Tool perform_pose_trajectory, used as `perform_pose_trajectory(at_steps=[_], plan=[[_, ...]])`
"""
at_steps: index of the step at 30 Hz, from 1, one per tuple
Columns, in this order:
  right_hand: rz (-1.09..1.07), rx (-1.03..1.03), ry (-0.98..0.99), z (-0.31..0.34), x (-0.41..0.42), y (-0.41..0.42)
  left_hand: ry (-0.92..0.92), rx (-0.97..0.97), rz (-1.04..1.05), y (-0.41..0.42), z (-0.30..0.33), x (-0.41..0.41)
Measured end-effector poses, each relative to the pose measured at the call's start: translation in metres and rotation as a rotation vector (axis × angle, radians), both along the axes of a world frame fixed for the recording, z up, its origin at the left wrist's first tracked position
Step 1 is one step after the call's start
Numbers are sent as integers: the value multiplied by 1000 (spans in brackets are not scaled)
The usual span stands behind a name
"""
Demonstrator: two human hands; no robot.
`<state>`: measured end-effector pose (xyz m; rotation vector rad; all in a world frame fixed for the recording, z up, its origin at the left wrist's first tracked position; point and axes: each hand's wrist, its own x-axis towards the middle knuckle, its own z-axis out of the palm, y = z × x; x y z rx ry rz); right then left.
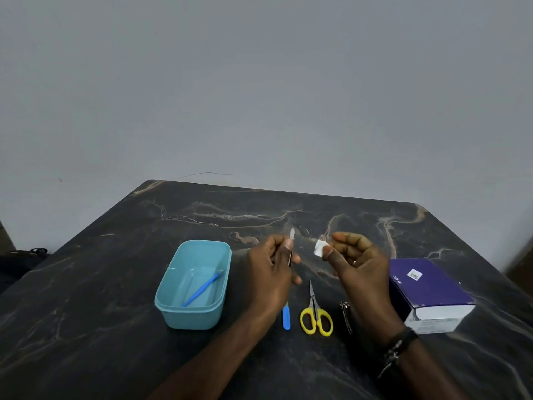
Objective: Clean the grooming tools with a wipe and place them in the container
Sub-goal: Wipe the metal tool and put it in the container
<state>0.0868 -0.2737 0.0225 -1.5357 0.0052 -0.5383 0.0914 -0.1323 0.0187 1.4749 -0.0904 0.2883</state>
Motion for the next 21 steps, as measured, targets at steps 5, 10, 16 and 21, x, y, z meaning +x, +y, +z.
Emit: perform_pose_trajectory(at_steps=[5, 10, 16, 21], plan=[[41, 72, 7, 2, 0, -2, 24, 79, -187, -3, 0, -5], [63, 88, 8, 3, -2, -2, -1, 114, -231, -7, -2, -9], [107, 102, 18, 4, -3, -1, 5, 129, -234, -7, -2, -8], [186, 60, 88, 3, -3, 0, -3, 138, -223, -6, -3, -8]])
